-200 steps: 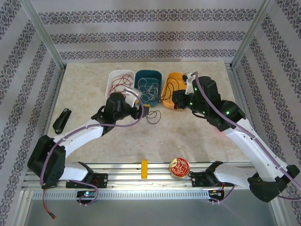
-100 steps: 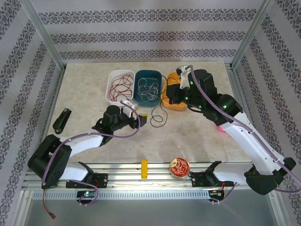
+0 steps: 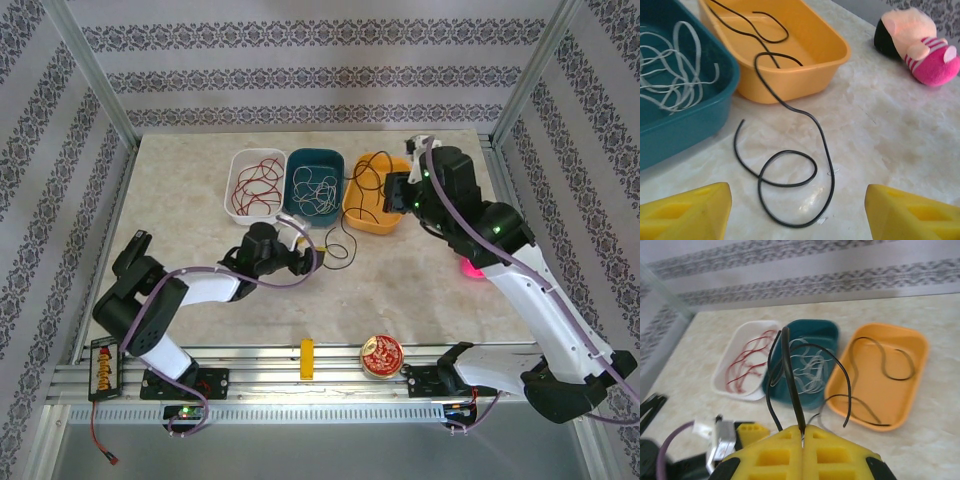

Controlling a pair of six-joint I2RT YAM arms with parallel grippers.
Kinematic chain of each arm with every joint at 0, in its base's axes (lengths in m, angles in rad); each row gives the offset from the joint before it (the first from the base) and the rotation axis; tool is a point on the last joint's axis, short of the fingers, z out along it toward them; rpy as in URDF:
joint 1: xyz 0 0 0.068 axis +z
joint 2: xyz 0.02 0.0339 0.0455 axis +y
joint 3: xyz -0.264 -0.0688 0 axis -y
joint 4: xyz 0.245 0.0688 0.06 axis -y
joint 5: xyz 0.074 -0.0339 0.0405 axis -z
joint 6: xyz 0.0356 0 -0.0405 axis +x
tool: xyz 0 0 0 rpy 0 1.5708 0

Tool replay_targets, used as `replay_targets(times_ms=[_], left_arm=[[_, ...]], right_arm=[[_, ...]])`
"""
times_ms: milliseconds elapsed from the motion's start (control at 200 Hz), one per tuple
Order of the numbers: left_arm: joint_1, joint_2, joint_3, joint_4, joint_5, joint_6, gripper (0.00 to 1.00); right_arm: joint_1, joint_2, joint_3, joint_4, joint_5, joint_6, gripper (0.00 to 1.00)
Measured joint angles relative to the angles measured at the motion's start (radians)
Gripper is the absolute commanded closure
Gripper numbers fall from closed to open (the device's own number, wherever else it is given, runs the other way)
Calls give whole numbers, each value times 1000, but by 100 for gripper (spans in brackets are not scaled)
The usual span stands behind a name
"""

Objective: Untangle the cables

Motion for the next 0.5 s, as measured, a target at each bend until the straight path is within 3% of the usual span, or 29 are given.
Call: replay_targets(times_ms=[145,385,500], left_arm=[[-42,80,74,-55,-28,55,33],[-89,147,156,-157,-53,155,36],[-105,169,172,-171,-53,173,44]], right_arm=[[-83,64,-7,7,6,-3,100],[-137,205,-8,27,6,-30,100],[-160,248,-11,59,2,-29,100]])
